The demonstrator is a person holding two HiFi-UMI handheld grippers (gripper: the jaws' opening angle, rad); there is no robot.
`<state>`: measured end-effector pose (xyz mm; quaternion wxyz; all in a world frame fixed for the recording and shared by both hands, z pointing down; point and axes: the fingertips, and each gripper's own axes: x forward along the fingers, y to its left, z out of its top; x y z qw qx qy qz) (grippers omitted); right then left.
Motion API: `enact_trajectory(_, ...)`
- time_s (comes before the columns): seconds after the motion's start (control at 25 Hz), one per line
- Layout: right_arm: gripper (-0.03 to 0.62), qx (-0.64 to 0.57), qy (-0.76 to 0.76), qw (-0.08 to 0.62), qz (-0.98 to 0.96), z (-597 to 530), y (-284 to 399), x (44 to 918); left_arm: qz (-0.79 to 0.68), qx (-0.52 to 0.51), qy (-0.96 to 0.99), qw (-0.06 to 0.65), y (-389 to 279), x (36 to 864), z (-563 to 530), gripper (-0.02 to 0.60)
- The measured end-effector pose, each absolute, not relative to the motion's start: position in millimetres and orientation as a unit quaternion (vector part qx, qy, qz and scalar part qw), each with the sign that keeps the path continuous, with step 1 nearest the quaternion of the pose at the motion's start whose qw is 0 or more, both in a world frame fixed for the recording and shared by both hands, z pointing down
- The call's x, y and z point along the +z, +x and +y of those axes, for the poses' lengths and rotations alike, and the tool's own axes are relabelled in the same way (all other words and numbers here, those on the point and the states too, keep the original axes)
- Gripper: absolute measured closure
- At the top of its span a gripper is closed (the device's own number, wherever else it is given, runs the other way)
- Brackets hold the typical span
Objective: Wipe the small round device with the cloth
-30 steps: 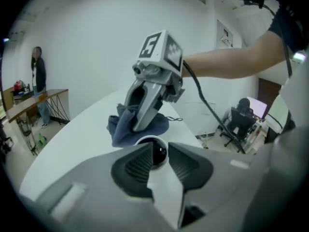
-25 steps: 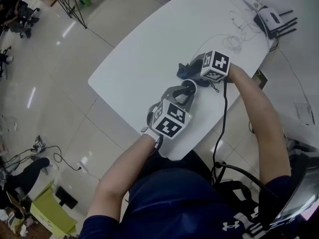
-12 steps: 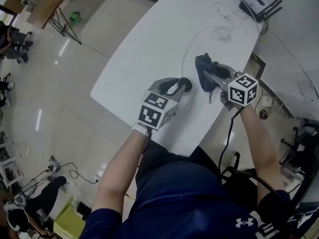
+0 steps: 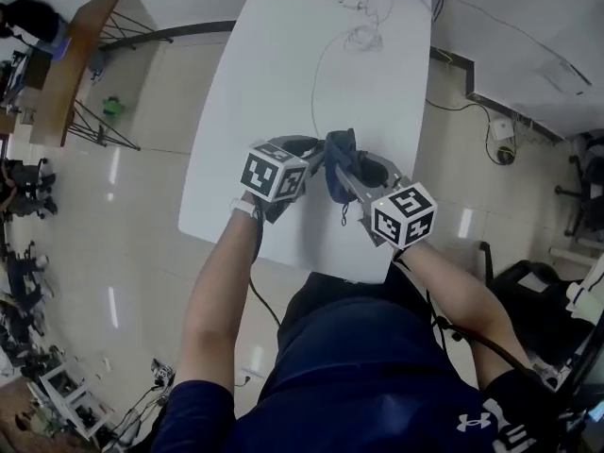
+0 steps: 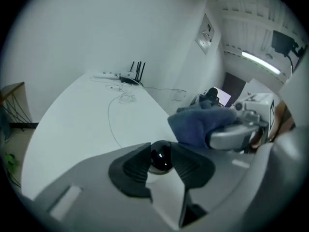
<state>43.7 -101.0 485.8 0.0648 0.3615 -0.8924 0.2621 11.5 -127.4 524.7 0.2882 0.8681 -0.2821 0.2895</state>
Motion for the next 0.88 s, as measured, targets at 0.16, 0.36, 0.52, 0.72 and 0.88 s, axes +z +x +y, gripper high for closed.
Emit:
enact_trajectory(0.16,0.471,0.307,0.395,0.077,-0.862,-86.6,46.2,519.7,-0.279,0.288,0.867,0.294,11.2,525.8,-125.9,0.456)
enact_trajectory(0.36,0.474,0.373,0.396,0.107,-0.832,-63.0,37.3,567.6,-0.278,0.29,0.868,0.293,12.3,526.2,-126.9,0.456)
enact_trajectory(0.52,0.476,0.45,0.404,0.134,-0.785,-53.0,28.3,605.3,-0.273,0.295,0.868,0.291,14.4,525.8,-128.0,0.456)
enact_trajectory(0.72,0.477,0.537,0.422,0.155,-0.714,-48.4,30.7,633.6,-0.263,0.298,0.868,0.299,21.6,529.3,-124.8,0.456)
enact_trajectory(0.88,0.477,0.522,0.425,0.198,-0.713,-46.4,31.3,634.8,-0.271,0.31,0.865,0.287,23.8,527.9,-125.1,0.456)
